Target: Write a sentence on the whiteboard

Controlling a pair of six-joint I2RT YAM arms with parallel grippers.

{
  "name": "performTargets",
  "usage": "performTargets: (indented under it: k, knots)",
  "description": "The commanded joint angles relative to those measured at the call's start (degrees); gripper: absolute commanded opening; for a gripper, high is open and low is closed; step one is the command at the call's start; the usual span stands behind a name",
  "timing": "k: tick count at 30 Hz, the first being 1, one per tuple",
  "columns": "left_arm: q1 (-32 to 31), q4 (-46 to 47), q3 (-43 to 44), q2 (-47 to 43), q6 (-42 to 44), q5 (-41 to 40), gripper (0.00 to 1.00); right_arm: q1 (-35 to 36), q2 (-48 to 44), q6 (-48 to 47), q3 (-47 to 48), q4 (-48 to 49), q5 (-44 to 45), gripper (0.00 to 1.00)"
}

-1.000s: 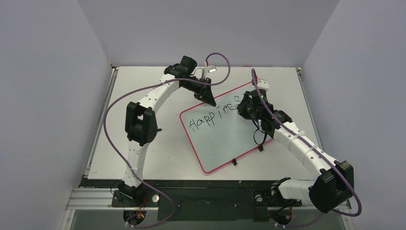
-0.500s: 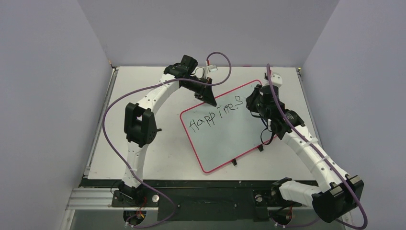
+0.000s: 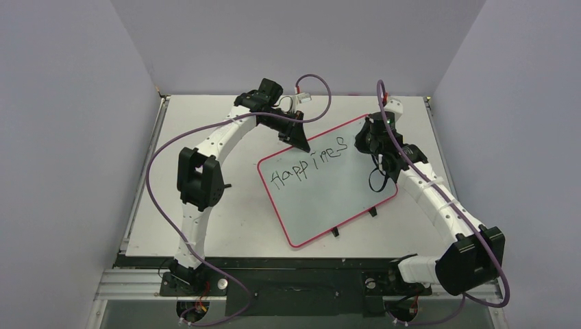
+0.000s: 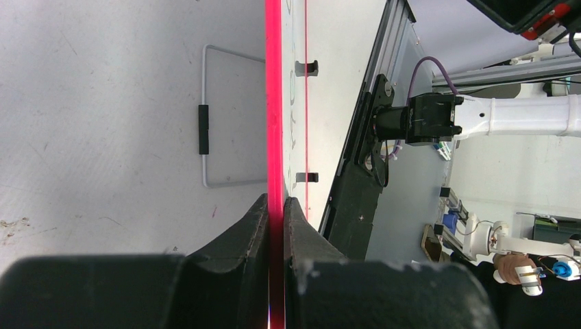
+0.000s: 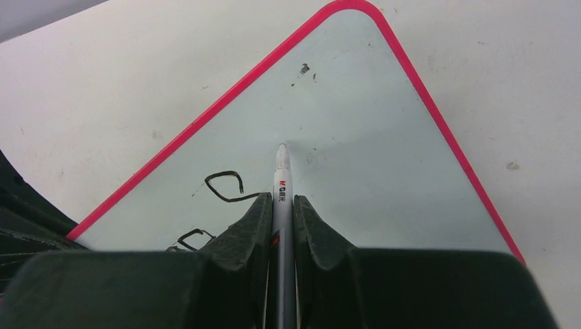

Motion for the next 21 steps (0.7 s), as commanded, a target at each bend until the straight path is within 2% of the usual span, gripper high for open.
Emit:
performTargets:
  k: [1,21]
  knots:
    - [-0.2,4.0,0.1,-3.8,4.5,-1.3,0.00,-0.7,1.3,-0.4,3.0,3.1,-0.6,0.00]
    - [-0.2,4.0,0.4,-3.7,4.4,-1.3,0.00,-0.2,3.4,0.2,1.5,4.2,-7.4,0.00]
